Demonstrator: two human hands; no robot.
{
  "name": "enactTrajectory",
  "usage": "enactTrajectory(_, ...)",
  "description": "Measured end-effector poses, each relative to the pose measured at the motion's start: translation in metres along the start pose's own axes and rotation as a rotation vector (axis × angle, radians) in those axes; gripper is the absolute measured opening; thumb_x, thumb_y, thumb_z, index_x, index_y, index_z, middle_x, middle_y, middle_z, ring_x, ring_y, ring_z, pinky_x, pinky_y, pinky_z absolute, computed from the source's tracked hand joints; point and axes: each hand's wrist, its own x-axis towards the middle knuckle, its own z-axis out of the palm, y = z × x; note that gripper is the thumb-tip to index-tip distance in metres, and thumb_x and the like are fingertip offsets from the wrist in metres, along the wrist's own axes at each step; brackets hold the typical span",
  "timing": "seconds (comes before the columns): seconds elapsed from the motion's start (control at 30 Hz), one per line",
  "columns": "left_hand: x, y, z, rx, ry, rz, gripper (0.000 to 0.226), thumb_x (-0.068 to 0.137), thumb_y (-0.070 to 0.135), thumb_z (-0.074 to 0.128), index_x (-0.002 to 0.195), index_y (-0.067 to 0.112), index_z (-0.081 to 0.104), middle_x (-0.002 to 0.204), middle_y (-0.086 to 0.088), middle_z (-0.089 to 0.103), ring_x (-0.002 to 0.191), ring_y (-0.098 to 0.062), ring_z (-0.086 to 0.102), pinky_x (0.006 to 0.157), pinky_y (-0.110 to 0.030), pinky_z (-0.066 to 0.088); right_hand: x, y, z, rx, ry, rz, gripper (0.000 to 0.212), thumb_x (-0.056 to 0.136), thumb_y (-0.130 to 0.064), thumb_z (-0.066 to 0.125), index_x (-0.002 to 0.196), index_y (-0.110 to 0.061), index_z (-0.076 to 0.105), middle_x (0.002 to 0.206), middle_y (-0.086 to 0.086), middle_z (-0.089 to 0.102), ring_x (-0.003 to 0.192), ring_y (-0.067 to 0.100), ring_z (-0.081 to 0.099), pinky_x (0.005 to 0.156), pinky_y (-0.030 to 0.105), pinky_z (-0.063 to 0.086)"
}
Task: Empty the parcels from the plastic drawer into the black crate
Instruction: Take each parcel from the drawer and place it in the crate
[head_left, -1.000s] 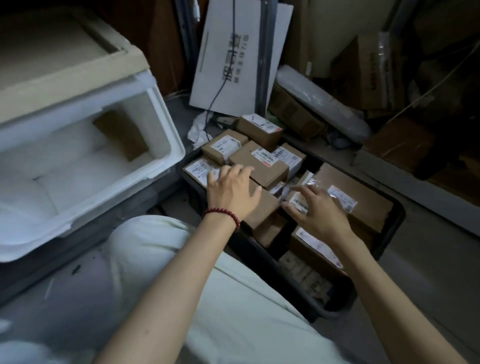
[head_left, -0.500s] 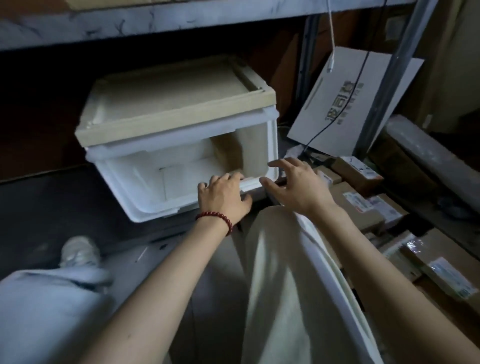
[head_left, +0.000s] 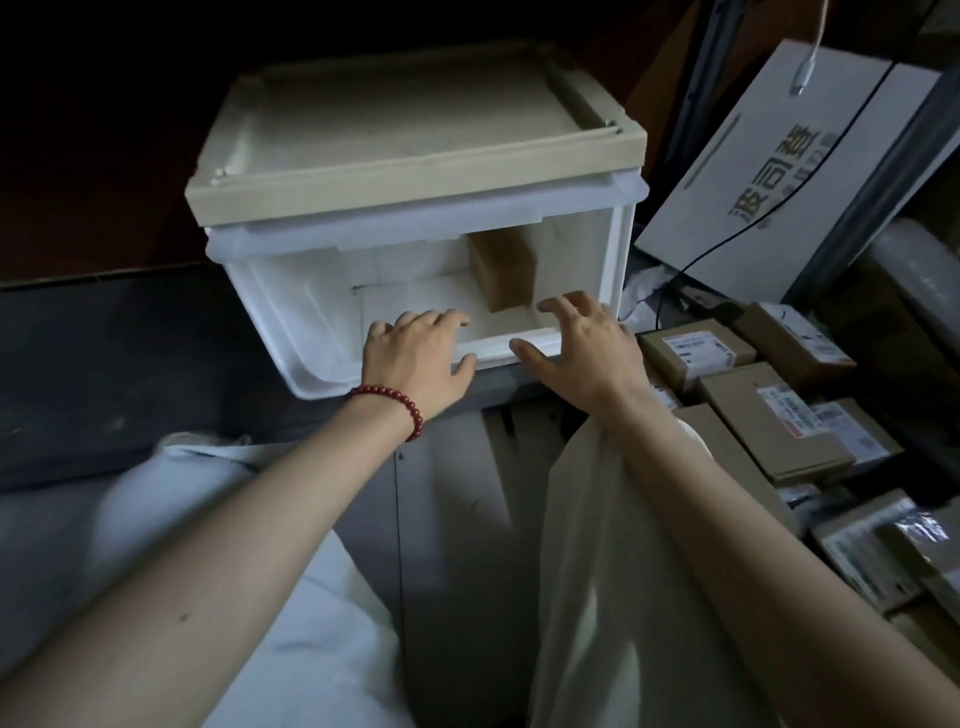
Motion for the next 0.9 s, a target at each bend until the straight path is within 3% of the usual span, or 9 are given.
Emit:
enactTrajectory(0.27, 0.053, -0.026, 0.012, 0.086, -0.081, 0.134, 0.052, 0.092, 0.046, 0.047, 0.14, 0.026, 0.04, 0.14, -0.003, 0.049, 0.127, -0.025, 0.044, 0.103, -0.043, 0.035, 0.053, 0.005, 0.05, -0.049, -0.083, 0.137, 0.065, 0.088, -0.063, 0.048, 0.139, -0.023, 0.043, 0.14, 0.004, 0.043, 0.129, 0.027, 0.042, 0.098, 0.043, 0.038)
enactTrajectory(0.5, 0.101, -0.049, 0.061, 0.014, -0.225, -0.139, 0.06, 0.094, 0.045, 0.047, 0.147, 0.021, 0.028, 0.151, -0.008, 0.033, 0.135, -0.031, 0.033, 0.103, -0.046, 0.032, 0.109, 0.003, 0.093, -0.077, -0.102, 0.12, 0.067, 0.09, -0.06, 0.048, 0.143, -0.022, 0.038, 0.143, 0.008, 0.04, 0.131, 0.029, 0.038, 0.102, 0.044, 0.036)
enactTrajectory(0.7, 0.144, -0.068, 0.094, 0.236, -0.286, 0.057, 0.067, 0.092, 0.051, 0.048, 0.15, 0.026, 0.023, 0.159, -0.003, 0.014, 0.143, -0.029, 0.018, 0.111, -0.053, 0.02, 0.147, 0.017, 0.127, 0.011, -0.142, 0.198, 0.068, 0.089, -0.062, 0.049, 0.143, -0.022, 0.037, 0.143, 0.009, 0.039, 0.129, 0.032, 0.039, 0.101, 0.044, 0.035)
enactTrajectory(0.9, 0.193, -0.062, 0.12, 0.004, -0.216, -0.117, 0.068, 0.094, 0.048, 0.046, 0.151, 0.025, 0.019, 0.157, -0.002, 0.022, 0.141, -0.03, 0.022, 0.109, -0.053, 0.022, 0.189, 0.025, 0.157, 0.086, -0.209, 0.306, 0.078, 0.086, -0.063, 0.052, 0.148, -0.021, 0.029, 0.148, 0.009, 0.029, 0.135, 0.031, 0.03, 0.107, 0.045, 0.033)
